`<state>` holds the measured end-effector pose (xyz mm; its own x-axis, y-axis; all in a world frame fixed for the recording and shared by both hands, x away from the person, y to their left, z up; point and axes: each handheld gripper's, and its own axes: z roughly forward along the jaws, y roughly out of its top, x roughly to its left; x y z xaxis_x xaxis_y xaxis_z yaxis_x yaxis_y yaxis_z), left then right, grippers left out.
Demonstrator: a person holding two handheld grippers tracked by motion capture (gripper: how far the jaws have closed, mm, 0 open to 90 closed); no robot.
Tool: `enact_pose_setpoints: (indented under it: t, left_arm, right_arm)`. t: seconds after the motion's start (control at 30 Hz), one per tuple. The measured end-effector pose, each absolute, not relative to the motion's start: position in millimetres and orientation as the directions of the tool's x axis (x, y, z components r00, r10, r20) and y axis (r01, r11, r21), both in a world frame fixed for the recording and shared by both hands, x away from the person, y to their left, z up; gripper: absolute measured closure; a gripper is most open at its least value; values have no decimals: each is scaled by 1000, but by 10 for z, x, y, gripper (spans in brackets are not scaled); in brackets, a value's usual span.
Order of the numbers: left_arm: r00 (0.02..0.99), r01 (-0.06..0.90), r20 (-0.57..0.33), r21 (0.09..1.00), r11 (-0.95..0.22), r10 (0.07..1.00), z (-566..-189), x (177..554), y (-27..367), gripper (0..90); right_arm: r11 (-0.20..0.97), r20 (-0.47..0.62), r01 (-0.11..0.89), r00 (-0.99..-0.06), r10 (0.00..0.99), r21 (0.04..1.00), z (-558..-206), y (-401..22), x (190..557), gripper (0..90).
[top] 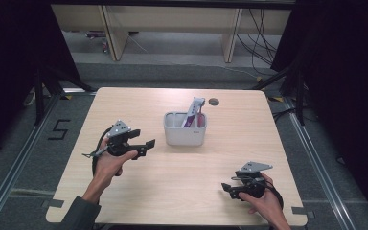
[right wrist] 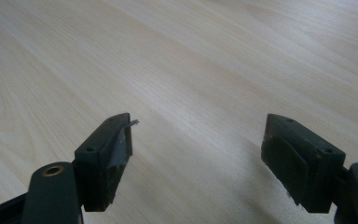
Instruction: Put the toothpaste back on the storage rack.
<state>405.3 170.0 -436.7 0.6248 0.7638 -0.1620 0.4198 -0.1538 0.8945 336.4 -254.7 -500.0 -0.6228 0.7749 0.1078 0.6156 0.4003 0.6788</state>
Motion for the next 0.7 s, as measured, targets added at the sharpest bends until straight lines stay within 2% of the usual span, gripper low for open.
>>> enact_pose_setpoints:
  t: [0.37,0.7]
  left_arm:
    - [652,426,-137,880,-211,746,-4538,3828,1786,196]
    - [670,435,-126,865,-250,731,-4707,3645,1890,179]
  right_arm:
    - [389,122,627,-614,780,675,-5002,-2533,3351,250]
    - [421,92,590,-647,757,689,-5019,-2550,3387,248]
